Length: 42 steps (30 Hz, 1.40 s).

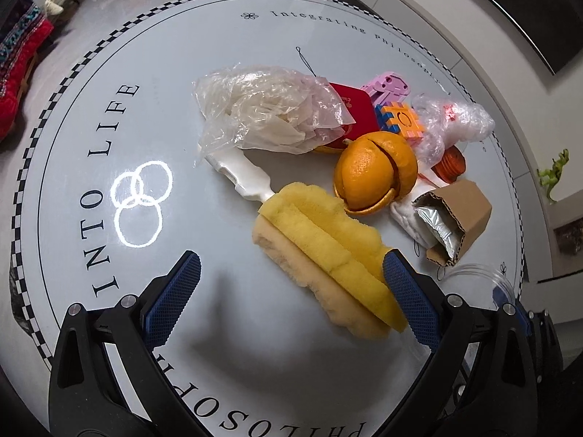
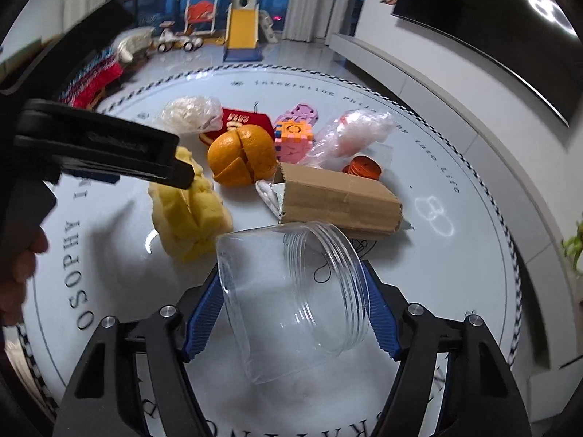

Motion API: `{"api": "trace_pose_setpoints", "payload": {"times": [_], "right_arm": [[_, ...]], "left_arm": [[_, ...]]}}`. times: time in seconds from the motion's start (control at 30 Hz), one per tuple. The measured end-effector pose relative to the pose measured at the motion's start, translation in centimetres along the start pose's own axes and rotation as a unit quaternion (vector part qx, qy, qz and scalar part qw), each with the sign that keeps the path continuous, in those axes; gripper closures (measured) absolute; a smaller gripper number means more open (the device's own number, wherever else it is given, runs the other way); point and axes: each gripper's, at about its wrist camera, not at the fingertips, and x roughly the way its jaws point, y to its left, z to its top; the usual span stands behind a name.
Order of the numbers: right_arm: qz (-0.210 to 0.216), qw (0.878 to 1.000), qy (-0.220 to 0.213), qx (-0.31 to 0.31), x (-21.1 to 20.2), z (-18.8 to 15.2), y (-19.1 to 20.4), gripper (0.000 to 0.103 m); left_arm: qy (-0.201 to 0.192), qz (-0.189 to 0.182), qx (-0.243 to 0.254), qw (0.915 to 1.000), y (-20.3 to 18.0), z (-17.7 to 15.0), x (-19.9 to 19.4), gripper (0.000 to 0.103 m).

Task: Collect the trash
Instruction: 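Grasp the yellow sponge brush with the left gripper while the right gripper grasps the clear jar, then carry the sponge brush and jar to the black trash bag and release both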

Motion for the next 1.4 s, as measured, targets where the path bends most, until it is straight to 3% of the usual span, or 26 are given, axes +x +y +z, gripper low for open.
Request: {"api": "trace_pose_setpoints", "payload": {"times": [0.1,0.2,0.37,0.47,0.63,0.97,1.2,1.4], "right_arm": [[0.017,0.999,-0.017,0.044,-1.4,-0.6,-0.6,0.031],[0.005,0.997,-0.030,0.068,-2.6,-1.1,-0.7,0.031],[-0.002,0.994,-0.039,0.102,-3.7,-1.4,-1.2,0.032],[-0.001,0.993,-0.042,0.110,-4.1,-1.3,-1.2,0.033],[0.008,0.993,-0.043,0.105,-4.6,-1.0,-0.1,0.033],[0.038,0.994,-0.055,0.088,-6.0,-0.1,4.9,0.034],[0.085,0.993,-0.063,0.049,-6.5,2.0,12.5,0.034],[0.154,0.986,-0.058,0.017,-5.5,4.6,19.9,0.034]], "left_arm": [[0.016,-0.010,-0.040,0.9990,-0.3,0.1,0.5,0.006],[0.026,-0.016,-0.058,0.9979,-0.8,0.3,1.5,0.006],[0.026,-0.038,-0.031,0.9984,-2.4,0.5,3.1,0.007],[0.013,-0.068,0.005,0.9976,-3.0,0.6,2.8,0.033],[0.012,-0.096,0.041,0.9944,-1.7,-0.3,1.0,0.039],[-0.049,-0.103,0.076,0.9905,6.0,-4.0,-4.8,0.039],[-0.104,-0.062,0.063,0.9907,13.4,-5.5,-8.6,0.039],[-0.149,-0.006,0.039,0.9880,20.9,-7.1,-11.6,0.039]]}}
